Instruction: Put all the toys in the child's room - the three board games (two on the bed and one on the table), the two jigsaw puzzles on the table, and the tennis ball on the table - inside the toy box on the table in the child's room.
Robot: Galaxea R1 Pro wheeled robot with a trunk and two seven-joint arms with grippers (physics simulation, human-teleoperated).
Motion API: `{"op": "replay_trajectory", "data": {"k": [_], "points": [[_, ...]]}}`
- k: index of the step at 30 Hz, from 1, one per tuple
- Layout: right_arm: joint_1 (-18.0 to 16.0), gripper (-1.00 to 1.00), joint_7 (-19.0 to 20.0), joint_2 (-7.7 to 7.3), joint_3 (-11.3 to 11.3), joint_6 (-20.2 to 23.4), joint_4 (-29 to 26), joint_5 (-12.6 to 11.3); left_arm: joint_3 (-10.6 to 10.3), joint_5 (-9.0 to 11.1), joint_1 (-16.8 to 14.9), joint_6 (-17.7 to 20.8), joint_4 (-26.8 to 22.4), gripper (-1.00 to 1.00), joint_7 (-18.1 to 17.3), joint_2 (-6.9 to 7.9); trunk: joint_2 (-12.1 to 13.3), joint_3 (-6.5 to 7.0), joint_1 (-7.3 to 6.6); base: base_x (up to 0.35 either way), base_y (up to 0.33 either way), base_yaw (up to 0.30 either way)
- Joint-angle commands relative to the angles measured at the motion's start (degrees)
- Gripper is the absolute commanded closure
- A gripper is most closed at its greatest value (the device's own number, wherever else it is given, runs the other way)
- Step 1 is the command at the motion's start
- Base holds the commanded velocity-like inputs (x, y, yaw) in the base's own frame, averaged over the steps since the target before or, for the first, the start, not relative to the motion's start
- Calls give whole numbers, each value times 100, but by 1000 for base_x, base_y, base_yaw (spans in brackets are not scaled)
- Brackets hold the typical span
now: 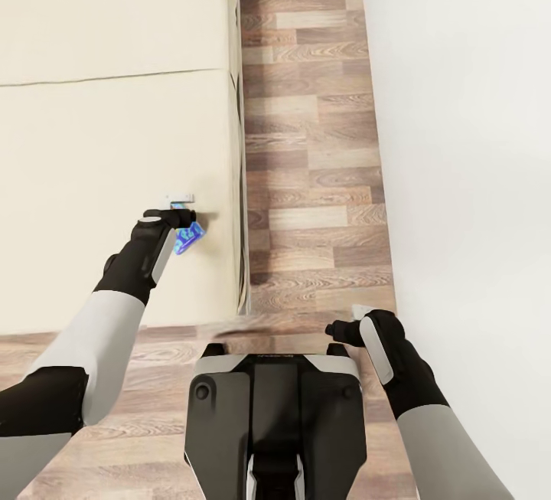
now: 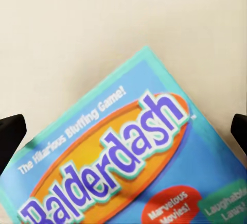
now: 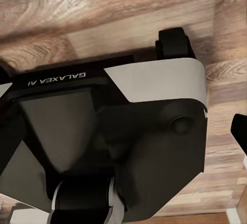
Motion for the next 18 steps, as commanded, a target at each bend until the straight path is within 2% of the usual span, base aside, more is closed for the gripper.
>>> {"op": "replay_trajectory", "data": {"k": [1, 5, 11, 18], "points": [[-1, -100, -53, 3, -5, 14, -5, -60, -10, -11, -1, 29, -6, -100, 14, 5, -9, -6, 1, -183, 0, 0], [-1, -100, -54, 3, -5, 16, -4, -60, -8, -14, -1, 21, -6, -100, 17, 4, -9, -6, 1, -138, 0, 0], [-1, -100, -51, 2, -5, 14, -4, -60, -9, -15, -1, 13, -6, -100, 17, 10, -9, -6, 1, -264, 0, 0], [-1, -100, -54, 2, -5, 15, -4, -60, -7, -14, 0, 5, -6, -100, 3, 23, -9, -6, 1, -80, 0, 0]]}}
